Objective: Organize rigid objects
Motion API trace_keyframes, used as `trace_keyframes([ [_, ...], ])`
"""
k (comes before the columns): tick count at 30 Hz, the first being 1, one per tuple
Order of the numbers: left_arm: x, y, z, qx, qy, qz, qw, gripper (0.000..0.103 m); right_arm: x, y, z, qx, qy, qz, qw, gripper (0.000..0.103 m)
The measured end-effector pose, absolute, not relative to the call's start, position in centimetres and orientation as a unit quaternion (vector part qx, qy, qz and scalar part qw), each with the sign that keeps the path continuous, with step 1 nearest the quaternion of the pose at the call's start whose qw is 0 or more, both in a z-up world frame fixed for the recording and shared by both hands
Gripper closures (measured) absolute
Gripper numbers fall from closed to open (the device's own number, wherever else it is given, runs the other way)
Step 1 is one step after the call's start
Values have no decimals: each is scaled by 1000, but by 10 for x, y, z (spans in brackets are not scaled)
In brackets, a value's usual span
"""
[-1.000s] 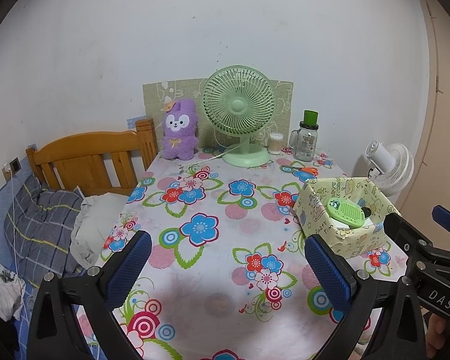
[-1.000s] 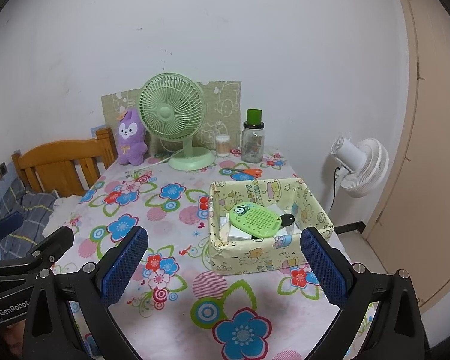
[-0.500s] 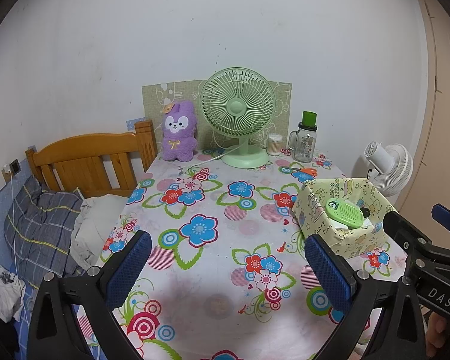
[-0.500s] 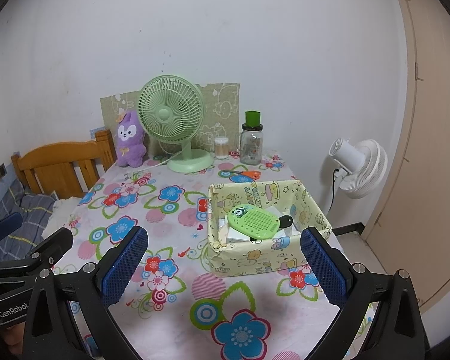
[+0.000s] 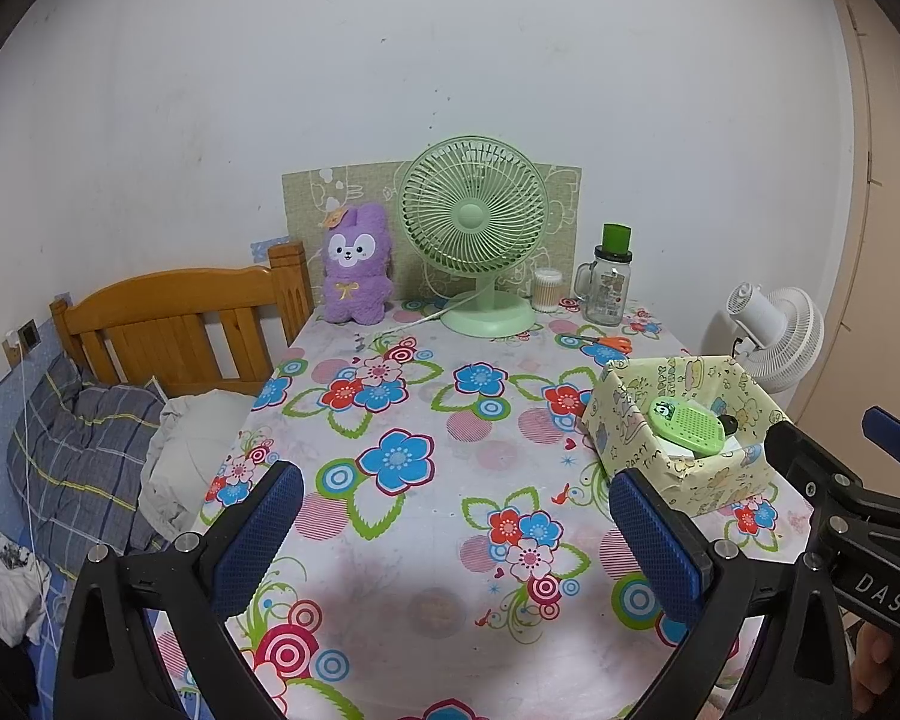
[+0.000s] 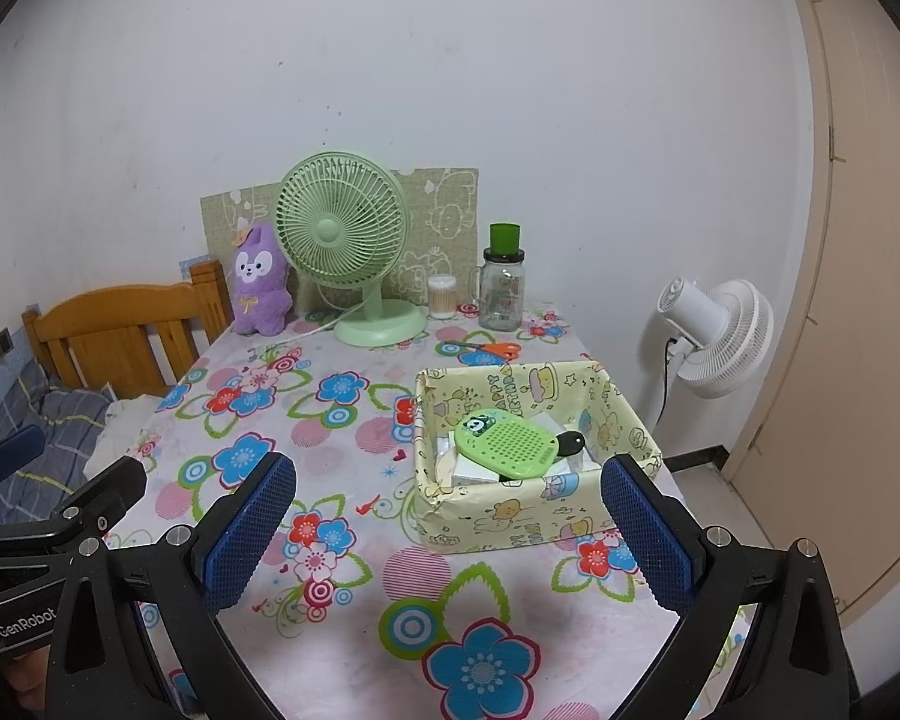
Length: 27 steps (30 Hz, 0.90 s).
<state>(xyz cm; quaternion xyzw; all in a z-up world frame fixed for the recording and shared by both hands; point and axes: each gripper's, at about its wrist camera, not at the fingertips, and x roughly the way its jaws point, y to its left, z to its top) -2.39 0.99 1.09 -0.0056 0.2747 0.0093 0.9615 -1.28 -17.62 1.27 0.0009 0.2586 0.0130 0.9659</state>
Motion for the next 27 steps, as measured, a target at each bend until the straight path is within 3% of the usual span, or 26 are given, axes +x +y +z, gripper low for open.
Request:
trace_keyframes([
  [27,-25,10,10,-6,274,9,962,0,-14,-175,13,1,258,14,966,0],
])
